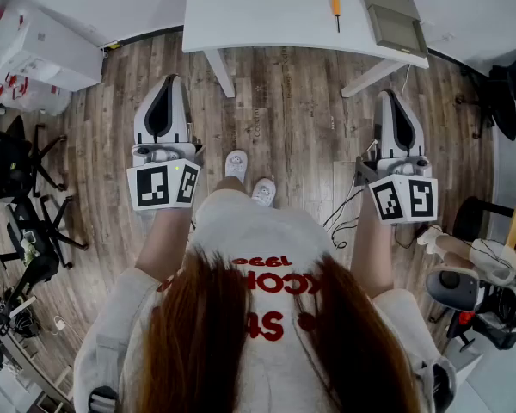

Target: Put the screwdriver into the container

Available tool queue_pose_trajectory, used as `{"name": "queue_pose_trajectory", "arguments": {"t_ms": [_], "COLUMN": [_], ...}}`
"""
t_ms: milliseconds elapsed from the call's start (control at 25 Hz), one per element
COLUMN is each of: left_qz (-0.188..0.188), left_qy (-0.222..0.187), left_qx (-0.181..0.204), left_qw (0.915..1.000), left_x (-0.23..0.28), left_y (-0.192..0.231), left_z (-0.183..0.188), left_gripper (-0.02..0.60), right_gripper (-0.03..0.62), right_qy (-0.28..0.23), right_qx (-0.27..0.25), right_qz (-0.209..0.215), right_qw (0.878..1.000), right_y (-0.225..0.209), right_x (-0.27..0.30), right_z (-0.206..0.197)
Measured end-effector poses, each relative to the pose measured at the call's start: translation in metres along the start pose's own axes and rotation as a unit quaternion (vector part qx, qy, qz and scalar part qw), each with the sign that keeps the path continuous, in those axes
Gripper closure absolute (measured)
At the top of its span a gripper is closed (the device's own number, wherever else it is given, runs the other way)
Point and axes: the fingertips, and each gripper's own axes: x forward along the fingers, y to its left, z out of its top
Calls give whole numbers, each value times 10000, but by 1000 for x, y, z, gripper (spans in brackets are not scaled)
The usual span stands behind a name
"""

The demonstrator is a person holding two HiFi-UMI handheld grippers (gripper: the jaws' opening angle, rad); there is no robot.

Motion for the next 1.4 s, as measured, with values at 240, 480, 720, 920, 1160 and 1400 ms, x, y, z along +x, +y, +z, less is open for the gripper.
{"name": "queue_pose_trajectory", "arguments": {"t_ms": [240,480,720,920,1160,1400], "left_qz": [15,-10,-21,-202,-562,-966], "left_qy": [-30,-28,5,-36,-74,-109], "left_qx": [-5,58,56,-51,-192,-307], "left_qw": [10000,10000,10000,9998,9982,9948], "left_x": [-1,4,16,48,118,197], "left_y": [-7,-11,-10,-9,0,7], "left_z": [0,3,0,-7,-28,-35], "left_gripper": [574,574,575,574,575,574], "right_gripper": [589,589,589,589,589,589], "right_qy": [11,-85,-121,-131,-148,-97], "right_qx": [-54,108,201,173,90,161], "right_qz": [67,188,185,101,-124,-286], "right_qw": [10000,9997,9996,9997,9998,9994], "right_y": [1,-2,-8,-19,-40,-55], "right_x": [-1,1,11,28,74,133], "right_z": [-1,3,2,5,3,0]}}
